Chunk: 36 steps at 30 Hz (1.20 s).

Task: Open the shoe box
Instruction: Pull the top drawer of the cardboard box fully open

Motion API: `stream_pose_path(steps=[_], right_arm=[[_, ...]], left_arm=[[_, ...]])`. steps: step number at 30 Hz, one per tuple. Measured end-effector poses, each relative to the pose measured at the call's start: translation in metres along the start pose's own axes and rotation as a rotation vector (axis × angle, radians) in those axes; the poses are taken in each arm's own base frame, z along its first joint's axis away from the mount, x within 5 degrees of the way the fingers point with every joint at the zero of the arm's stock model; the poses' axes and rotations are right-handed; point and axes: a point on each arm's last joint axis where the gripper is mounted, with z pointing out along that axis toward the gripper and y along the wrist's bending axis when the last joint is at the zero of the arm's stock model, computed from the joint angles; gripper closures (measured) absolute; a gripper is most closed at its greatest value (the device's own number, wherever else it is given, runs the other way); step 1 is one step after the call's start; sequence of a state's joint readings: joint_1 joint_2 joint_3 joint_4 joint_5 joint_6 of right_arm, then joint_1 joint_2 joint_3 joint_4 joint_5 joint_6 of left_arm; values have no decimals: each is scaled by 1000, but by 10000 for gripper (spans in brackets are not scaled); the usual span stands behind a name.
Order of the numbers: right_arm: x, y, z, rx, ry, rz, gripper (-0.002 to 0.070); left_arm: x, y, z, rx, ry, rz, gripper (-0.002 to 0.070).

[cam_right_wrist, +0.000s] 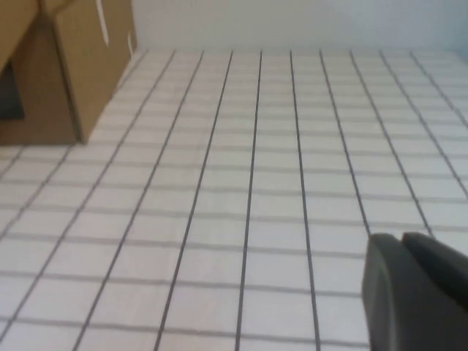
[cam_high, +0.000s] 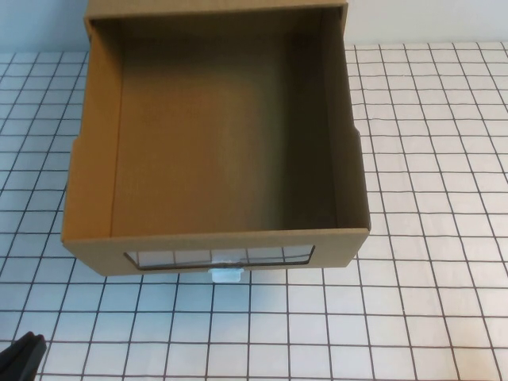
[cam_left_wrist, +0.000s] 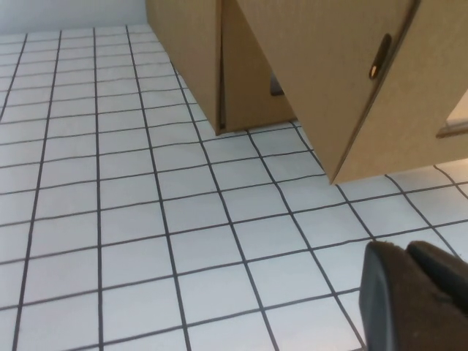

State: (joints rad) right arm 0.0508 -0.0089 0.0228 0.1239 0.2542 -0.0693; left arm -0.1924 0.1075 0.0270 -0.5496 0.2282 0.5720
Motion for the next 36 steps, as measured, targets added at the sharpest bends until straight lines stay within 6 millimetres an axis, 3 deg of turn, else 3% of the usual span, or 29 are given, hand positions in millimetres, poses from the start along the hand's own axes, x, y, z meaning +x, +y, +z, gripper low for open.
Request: stream_pose_path(steps=[5, 31, 36], right_arm=[[9, 0, 0, -2, 101, -14, 689], [9, 0, 0, -3, 103, -14, 689], [9, 0, 0, -3, 103, -14, 689]], left_arm=[[0, 0, 0, 1, 2, 0, 677], [-3, 2, 0, -21, -32, 0, 677], [-5, 6, -2, -71, -62, 93, 677]])
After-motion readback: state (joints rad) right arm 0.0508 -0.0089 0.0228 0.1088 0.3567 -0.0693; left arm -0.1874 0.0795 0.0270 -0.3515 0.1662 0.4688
